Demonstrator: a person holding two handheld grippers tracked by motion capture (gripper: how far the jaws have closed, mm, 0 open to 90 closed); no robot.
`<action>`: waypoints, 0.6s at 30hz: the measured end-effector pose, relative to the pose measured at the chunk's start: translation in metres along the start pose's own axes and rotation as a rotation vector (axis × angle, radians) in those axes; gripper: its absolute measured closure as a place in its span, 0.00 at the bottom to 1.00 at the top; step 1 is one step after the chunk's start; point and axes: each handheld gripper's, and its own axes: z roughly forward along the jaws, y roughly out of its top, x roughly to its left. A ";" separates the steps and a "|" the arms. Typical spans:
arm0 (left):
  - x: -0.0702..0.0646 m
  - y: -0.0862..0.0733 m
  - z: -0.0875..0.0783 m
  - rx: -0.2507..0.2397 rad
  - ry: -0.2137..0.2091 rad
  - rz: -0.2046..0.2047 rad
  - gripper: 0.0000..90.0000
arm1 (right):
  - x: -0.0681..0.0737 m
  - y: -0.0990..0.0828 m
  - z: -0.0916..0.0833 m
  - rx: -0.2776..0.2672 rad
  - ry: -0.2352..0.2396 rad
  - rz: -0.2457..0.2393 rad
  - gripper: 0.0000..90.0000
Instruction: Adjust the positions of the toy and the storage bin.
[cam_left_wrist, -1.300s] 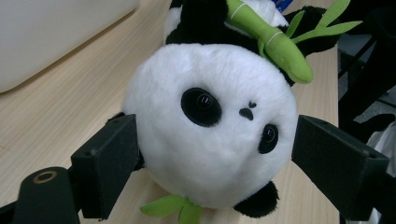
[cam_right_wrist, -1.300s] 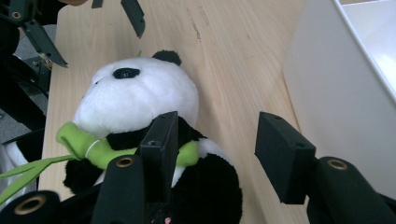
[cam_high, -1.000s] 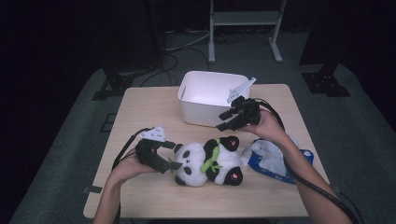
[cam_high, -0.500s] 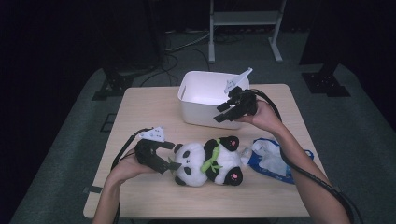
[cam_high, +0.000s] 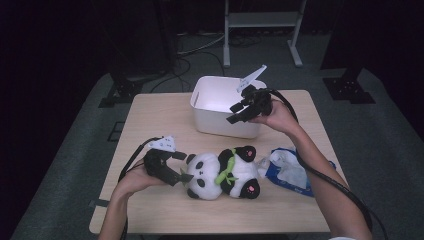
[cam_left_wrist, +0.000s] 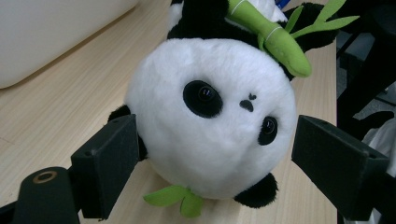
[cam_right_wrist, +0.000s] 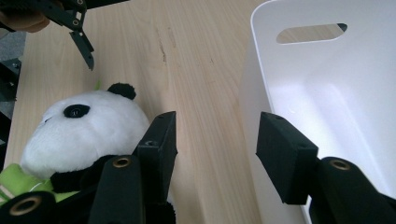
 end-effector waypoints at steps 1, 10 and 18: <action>0.000 0.000 0.000 0.002 0.000 0.002 0.15 | -0.001 0.001 0.001 0.008 -0.005 -0.005 0.52; 0.000 -0.001 -0.001 0.003 -0.001 0.003 0.15 | -0.010 0.009 0.014 0.038 -0.009 -0.012 0.55; 0.001 -0.001 -0.002 0.000 0.000 0.000 0.15 | -0.019 0.012 0.024 0.058 -0.012 -0.002 0.56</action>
